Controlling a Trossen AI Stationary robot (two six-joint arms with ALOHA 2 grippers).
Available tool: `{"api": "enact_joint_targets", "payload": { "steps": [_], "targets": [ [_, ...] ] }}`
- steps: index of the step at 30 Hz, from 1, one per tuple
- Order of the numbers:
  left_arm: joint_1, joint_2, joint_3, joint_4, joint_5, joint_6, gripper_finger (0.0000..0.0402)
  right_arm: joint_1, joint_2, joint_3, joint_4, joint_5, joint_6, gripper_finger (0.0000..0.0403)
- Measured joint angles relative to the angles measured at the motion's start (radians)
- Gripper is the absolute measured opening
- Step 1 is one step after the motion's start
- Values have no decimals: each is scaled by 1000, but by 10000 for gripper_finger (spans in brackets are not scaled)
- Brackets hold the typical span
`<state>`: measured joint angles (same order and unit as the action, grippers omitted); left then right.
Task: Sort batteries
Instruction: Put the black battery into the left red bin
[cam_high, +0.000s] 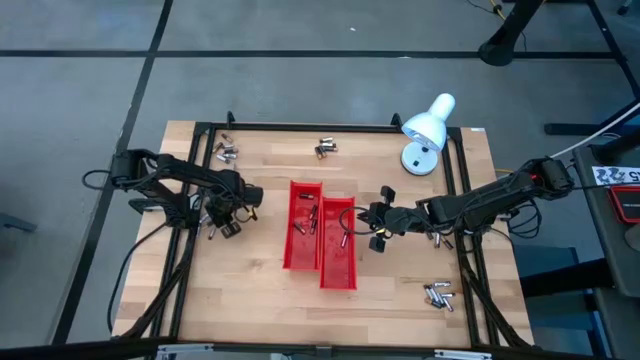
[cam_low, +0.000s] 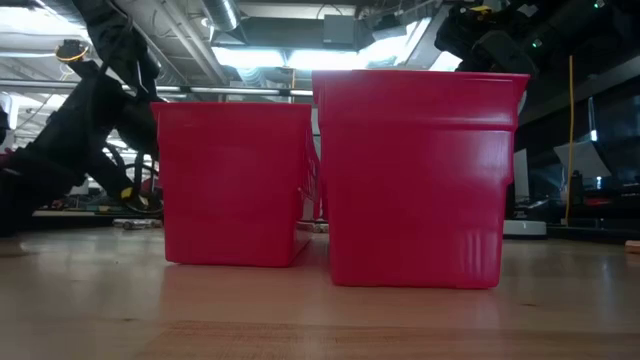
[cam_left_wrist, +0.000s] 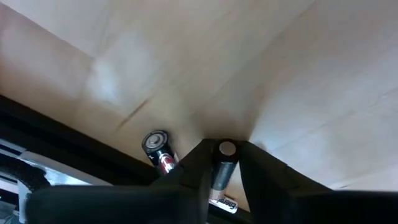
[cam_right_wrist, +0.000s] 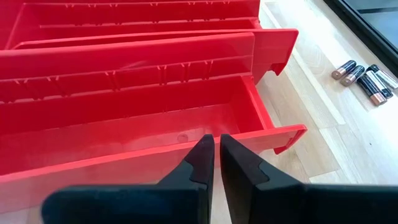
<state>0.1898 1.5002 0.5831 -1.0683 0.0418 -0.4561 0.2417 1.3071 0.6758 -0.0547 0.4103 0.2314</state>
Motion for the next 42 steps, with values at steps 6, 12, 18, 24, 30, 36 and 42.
{"api": "enact_joint_targets", "payload": {
  "steps": [6,12,18,24,30,36,42],
  "targets": [
    [-1,0,2,0,-6,-2,35,0,0,0,0,0,1,30],
    [-2,-18,54,24,-52,6,35,0,0,0,1,0,3,30],
    [-2,-42,193,41,-82,39,35,0,0,0,1,0,11,30],
    [-20,-97,355,100,-138,87,35,0,0,0,2,0,11,30],
    [-74,-174,442,280,-212,129,35,0,0,0,4,0,11,30],
    [-158,-205,442,544,-213,173,35,0,0,0,3,19,11,30],
    [-224,-106,437,667,-211,172,37,0,0,0,3,44,11,30]
  ]
}}
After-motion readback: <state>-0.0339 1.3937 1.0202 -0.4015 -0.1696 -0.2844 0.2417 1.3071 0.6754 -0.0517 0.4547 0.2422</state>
